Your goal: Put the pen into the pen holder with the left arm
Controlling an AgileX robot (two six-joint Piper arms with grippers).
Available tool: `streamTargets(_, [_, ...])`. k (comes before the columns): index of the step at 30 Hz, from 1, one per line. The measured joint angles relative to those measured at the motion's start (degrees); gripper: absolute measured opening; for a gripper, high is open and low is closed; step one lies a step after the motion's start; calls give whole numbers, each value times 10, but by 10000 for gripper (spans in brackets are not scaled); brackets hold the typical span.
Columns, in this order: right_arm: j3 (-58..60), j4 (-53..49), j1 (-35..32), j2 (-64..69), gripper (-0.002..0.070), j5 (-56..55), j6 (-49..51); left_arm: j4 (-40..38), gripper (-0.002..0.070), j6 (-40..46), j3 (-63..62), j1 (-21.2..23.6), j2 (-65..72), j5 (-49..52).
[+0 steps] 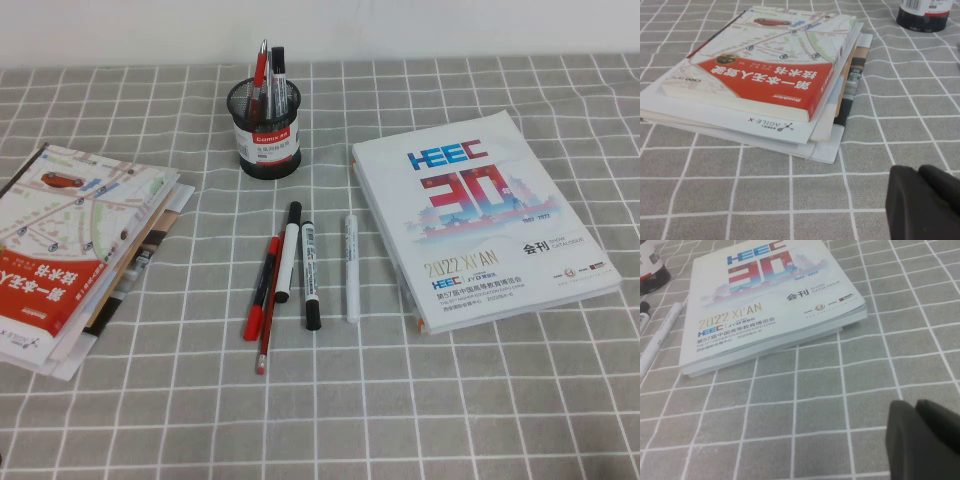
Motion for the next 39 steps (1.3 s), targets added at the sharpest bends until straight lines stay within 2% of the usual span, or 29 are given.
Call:
streamTargets(34, [0,0,0,0,-15,0,0,4,-1,-6,0,0,0,-21])
streamTargets(39, [0,0,0,0,-15,0,0,-20,-1,-26,0,0,0,-35])
